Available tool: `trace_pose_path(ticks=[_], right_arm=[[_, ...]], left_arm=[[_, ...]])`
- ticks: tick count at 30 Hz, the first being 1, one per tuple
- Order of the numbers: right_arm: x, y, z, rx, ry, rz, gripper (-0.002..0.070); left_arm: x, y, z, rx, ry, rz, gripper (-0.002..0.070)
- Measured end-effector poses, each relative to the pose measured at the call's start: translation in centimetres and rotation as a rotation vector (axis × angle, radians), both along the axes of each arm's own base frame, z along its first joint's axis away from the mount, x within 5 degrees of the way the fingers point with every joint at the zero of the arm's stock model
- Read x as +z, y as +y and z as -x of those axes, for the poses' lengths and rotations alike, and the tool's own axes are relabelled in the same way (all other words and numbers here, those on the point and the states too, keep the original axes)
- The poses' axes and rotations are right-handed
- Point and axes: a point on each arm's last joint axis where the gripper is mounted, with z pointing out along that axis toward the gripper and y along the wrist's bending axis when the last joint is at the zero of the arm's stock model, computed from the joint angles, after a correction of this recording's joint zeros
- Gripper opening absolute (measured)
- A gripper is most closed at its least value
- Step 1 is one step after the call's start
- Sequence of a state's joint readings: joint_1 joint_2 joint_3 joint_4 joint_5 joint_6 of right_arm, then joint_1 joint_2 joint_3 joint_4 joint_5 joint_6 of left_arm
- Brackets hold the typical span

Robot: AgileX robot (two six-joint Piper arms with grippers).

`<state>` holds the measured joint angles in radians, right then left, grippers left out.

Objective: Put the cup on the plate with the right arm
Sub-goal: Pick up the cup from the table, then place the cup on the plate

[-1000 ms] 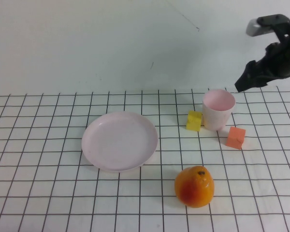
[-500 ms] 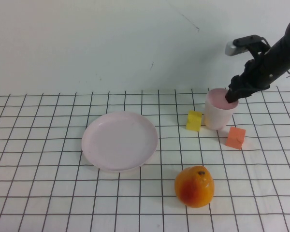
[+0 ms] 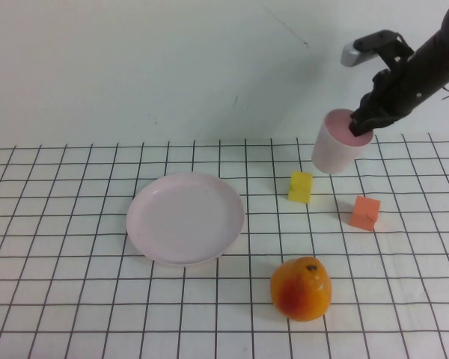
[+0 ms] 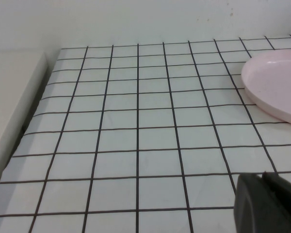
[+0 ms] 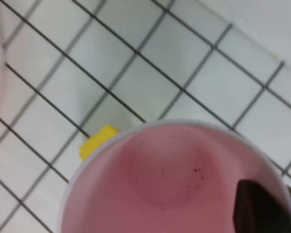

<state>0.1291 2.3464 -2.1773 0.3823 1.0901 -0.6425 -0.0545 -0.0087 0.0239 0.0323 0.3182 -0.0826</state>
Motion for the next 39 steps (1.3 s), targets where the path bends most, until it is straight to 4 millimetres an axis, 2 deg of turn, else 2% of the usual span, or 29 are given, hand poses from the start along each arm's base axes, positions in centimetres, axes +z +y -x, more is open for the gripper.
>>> trace_pose_path(ticks=[3,7,11,14,17,21,25,32,34,39], right_arm=[[2.5,2.2,0.7,0.065,-0.063,-0.023,0.0022],[3.4,8.1,2.5,0.208,-0.103,-0.075,0.0022],[2.7,14.0,4.6,0.357,-0.131,-0.079,0.0022],[2.0,17.4,5.9,0.44,-0.163,-0.081,0.0022],[1.1,19.7,6.8,0.486,-0.188,-0.078,0.0022],[-0.4,21.0,7.1,0.508,-0.193,-0.049,0.0022],[-1.9,21.1,7.0,0.522,-0.179,-0.008,0.0022],[-2.4,20.9,6.8,0.503,-0.169,0.02,0.0042],[-2.5,20.9,6.8,0.498,-0.165,0.019,0.0085],[-2.3,21.2,6.9,0.484,-0.156,-0.021,0.0302]], left_arm=[[0.0,0.0,0.0,0.0,0.0,0.0,-0.0003],[0.0,0.0,0.0,0.0,0.0,0.0,-0.0003],[0.0,0.0,0.0,0.0,0.0,0.0,-0.0003],[0.0,0.0,0.0,0.0,0.0,0.0,-0.0003],[0.0,0.0,0.0,0.0,0.0,0.0,-0.0003],[0.0,0.0,0.0,0.0,0.0,0.0,-0.0003],[0.0,0.0,0.0,0.0,0.0,0.0,-0.0003],[0.0,0.0,0.0,0.0,0.0,0.0,-0.0003],[0.0,0.0,0.0,0.0,0.0,0.0,-0.0003],[0.0,0.0,0.0,0.0,0.0,0.0,-0.0003]])
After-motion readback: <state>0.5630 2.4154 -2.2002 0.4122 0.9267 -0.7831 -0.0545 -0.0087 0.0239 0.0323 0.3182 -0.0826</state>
